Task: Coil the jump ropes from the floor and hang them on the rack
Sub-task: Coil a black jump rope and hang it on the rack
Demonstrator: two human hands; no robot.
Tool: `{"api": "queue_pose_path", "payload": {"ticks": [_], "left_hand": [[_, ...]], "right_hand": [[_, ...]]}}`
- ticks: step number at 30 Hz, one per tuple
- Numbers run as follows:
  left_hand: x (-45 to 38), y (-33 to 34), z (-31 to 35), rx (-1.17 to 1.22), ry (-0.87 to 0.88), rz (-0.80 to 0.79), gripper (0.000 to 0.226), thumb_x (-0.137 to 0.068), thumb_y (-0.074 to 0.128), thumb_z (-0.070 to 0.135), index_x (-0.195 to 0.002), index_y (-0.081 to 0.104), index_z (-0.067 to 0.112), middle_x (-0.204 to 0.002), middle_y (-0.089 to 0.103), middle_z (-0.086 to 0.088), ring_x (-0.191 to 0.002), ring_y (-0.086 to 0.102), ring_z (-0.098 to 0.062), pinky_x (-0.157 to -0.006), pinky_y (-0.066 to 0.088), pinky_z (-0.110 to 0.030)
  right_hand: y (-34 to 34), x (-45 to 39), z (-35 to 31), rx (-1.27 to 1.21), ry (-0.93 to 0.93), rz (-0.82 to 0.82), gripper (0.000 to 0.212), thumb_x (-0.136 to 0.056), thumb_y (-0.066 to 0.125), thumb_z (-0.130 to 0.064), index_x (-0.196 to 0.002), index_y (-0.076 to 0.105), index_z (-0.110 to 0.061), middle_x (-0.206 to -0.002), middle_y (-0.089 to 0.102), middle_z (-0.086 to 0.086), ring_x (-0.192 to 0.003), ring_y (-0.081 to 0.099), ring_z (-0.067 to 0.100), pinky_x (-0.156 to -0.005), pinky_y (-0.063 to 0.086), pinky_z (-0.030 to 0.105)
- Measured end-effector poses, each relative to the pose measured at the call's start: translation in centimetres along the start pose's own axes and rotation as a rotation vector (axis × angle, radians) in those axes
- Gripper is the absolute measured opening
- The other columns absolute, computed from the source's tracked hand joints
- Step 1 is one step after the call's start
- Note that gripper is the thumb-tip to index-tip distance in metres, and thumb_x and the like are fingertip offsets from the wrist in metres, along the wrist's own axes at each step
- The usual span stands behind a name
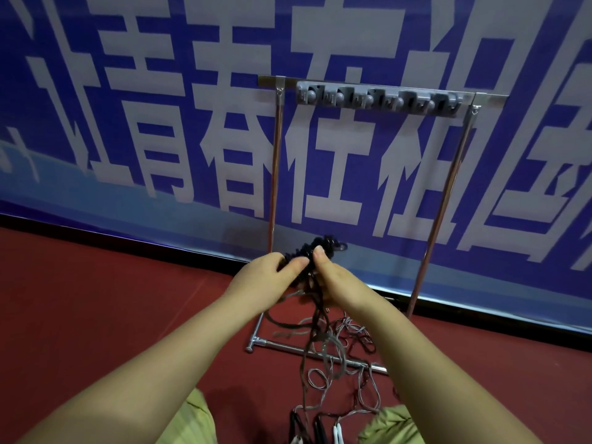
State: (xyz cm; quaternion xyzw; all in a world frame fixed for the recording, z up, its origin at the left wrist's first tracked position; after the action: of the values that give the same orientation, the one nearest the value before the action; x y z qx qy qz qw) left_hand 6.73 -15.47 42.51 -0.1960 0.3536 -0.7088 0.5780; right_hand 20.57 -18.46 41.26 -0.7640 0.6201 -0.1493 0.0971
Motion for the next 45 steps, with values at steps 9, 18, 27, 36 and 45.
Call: {"api": "queue_pose_path", "payload": {"ticks": [9,18,27,36,45], "left_hand": [[-0.4,-1.2,1.2,-0.168,0.017,-0.138,0.051,-0.074,0.05,0.074,-0.097,0.053,0.028,-0.088,0.059,0.01,-0.078,0.057,-0.007,-0.065,0.044,-0.029],[-0.1,-0.3,2.3,0.004,0.131,-0.228,0.027,-0.079,0.061,0.05,-0.103,0.053,0.041,-0.093,0.064,0.016,-0.086,0.061,-0.003,-0.077,0.05,-0.029],[-1.3,-0.3,0.8,0.279,0.076,-0.192,0.014,-0.084,0.059,0.037,-0.094,0.055,0.029,-0.086,0.062,0.007,-0.08,0.059,-0.011,-0.077,0.045,-0.032],[-2.6,-0.3,-0.8,0.911,-0.01,-0.196,0.026,-0.072,0.05,0.028,-0.092,0.051,0.013,-0.077,0.053,-0.01,-0.059,0.058,-0.018,-0.057,0.051,-0.026],[-3.1,-0.4,-5.2,1.046,-0.156,-0.156,0.036,-0.079,0.049,0.034,-0.102,0.049,0.007,-0.057,0.056,-0.006,-0.05,0.058,-0.013,-0.051,0.052,-0.024]], "right_hand": [[-0.4,-0.9,0.6,-0.223,-0.092,-0.039,0.045,-0.09,0.042,-0.06,-0.104,0.072,-0.03,-0.118,0.069,0.0,-0.116,0.061,0.013,-0.109,0.037,0.04],[0.2,-0.7,1.4,-0.288,-0.123,-0.08,0.055,-0.092,0.027,-0.059,-0.122,0.056,-0.022,-0.107,0.069,-0.006,-0.1,0.066,0.007,-0.086,0.05,0.023],[-0.9,0.3,6.8,-0.064,0.129,-0.093,0.068,-0.085,0.018,-0.076,-0.114,0.062,-0.033,-0.118,0.064,-0.006,-0.111,0.058,0.012,-0.09,0.044,0.033],[0.4,-0.4,9.6,-0.131,0.174,-0.086,0.034,-0.086,0.071,-0.022,-0.116,0.055,-0.023,-0.101,0.064,0.002,-0.082,0.063,0.015,-0.077,0.051,0.029],[-0.1,-0.6,8.3,-1.063,-0.004,0.052,0.06,-0.057,0.085,-0.021,-0.111,0.065,-0.004,-0.098,0.072,0.01,-0.08,0.07,0.019,-0.062,0.057,0.026]]}}
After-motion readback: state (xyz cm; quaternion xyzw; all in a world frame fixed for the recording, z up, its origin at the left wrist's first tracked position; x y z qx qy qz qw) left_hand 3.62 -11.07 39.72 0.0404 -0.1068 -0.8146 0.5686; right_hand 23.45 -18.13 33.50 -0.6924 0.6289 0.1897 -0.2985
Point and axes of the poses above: each hand's wrist, its own x-axis away from the middle knuckle, its own y-axis out of the palm, z = x × y, the point moved 5 cm from there along -x, towards the middle knuckle
